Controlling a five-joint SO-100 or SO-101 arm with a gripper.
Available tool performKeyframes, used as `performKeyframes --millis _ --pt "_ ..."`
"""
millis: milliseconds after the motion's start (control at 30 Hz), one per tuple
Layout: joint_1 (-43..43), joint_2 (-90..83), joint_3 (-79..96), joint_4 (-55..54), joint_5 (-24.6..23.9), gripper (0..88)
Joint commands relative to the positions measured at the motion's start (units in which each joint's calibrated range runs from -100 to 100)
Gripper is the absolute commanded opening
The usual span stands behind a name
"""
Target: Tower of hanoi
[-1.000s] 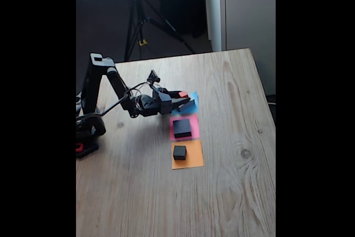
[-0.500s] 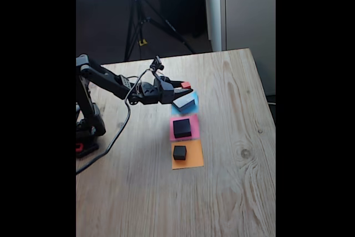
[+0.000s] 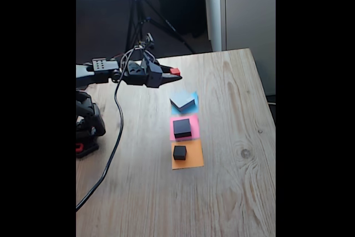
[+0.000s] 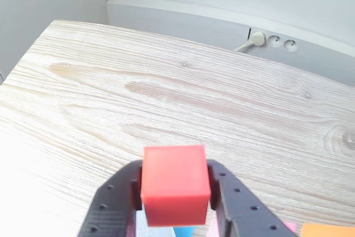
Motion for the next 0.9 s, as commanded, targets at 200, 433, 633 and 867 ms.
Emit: performKeyframes --millis 200,433,633,867 --pt "8.4 -9.1 -35.6 43.7 6.6 3.2" --pt "23.4 -7.3 -45.2 48.9 6.6 2.7" --pt "35.3 -8.8 -39.7 50.1 6.6 2.5" --pt "44.1 -12.7 -25.8 46.8 6.6 2.8"
